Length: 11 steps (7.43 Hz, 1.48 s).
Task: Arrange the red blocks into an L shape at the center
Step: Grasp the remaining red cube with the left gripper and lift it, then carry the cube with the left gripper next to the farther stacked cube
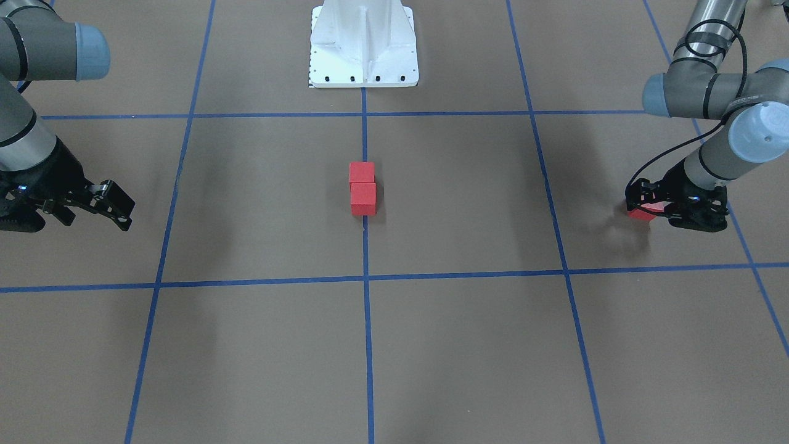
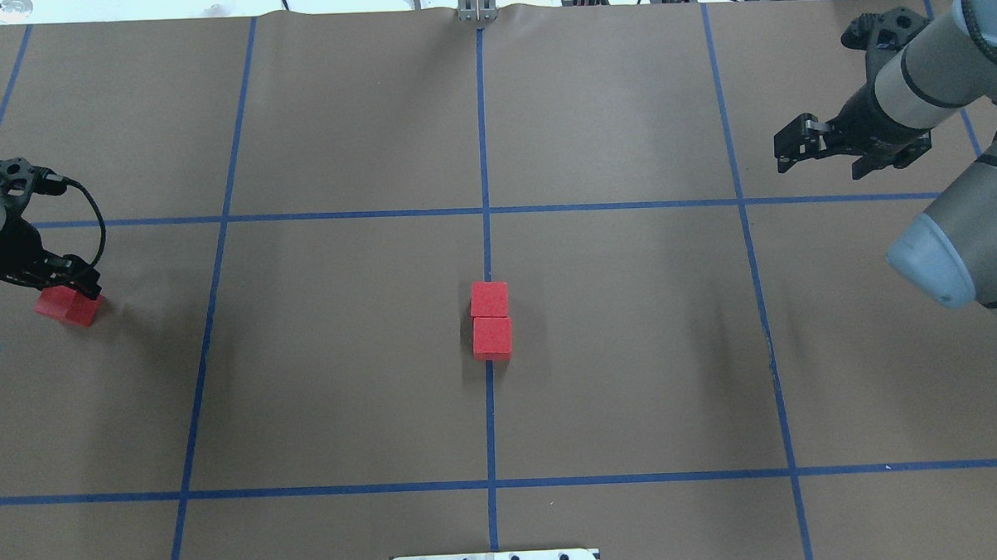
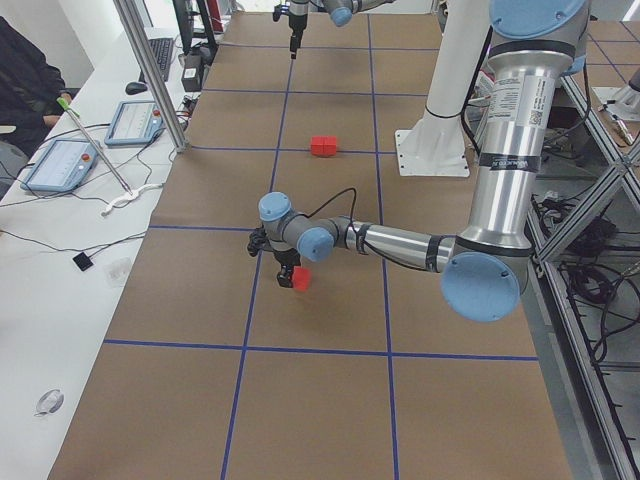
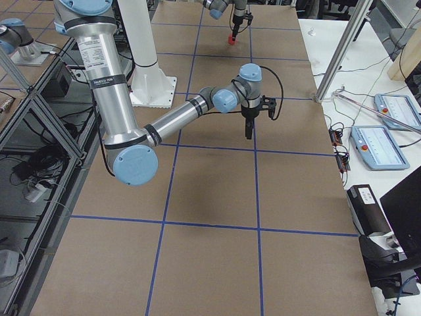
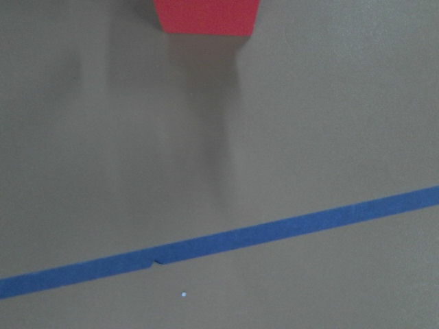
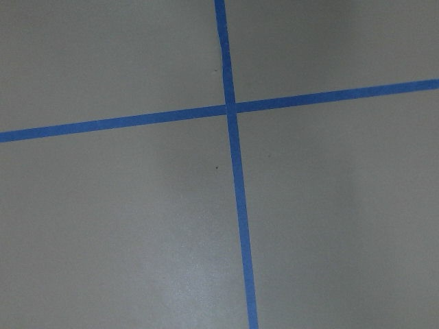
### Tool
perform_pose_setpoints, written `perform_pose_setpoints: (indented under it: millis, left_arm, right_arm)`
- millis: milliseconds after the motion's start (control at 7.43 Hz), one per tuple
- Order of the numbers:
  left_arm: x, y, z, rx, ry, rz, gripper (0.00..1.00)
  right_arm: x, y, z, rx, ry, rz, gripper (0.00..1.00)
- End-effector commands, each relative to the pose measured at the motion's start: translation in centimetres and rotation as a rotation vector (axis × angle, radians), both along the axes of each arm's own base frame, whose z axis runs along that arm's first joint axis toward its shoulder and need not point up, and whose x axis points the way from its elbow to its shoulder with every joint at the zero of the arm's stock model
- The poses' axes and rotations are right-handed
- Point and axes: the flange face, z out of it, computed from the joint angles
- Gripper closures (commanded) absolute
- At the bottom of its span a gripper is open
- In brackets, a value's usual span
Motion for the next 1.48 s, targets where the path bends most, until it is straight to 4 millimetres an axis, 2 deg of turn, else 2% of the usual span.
perform_pose_setpoints:
  millis: [0,135,404,538,673,807,942,1076,1211,1345]
  left_arm:
    - [0.4,-1.1,-1.2,0.029,0.017,-0.004,0.96]
    - [-0.4,-1.6,-1.3,0.030,0.018,-0.020,1.00]
    - [-1.2,-2.4,-2.0,0.015,0.016,-0.052,1.00]
    - [-1.1,-4.3,-4.5,-0.124,0.002,-0.208,1.00]
    - [-1.1,-4.3,-7.0,-0.264,0.019,-0.393,1.00]
    - [-0.4,-4.5,-9.8,-0.339,0.048,-0.481,1.00]
    - [2.2,-5.1,-13.0,-0.445,0.072,-0.576,1.00]
    - [8.3,-4.5,-17.9,-0.612,0.067,-0.683,1.00]
    - [13.5,-3.5,-22.1,-0.695,0.061,-0.790,1.00]
    - [15.9,-3.0,-25.7,-0.808,0.078,-0.869,1.00]
  right_arm:
    - [-0.4,0.0,-0.2,0.000,0.011,0.020,0.01]
    - [-0.6,0.1,-0.1,0.001,0.014,0.019,0.01]
    - [-0.6,0.0,-0.2,0.003,0.014,0.020,0.01]
    - [-0.6,0.0,-0.1,0.002,0.016,0.019,0.01]
    - [-0.6,0.0,-0.1,0.002,0.015,0.020,0.01]
    - [-0.8,0.1,-0.1,0.003,0.015,0.016,0.01]
    - [-0.8,0.1,0.2,-0.002,0.018,0.015,0.01]
    - [-0.9,-0.1,0.4,-0.007,0.022,0.015,0.01]
    - [-0.9,-0.1,0.5,-0.008,0.024,0.016,0.01]
    - [-0.9,-0.2,0.6,-0.010,0.025,0.016,0.01]
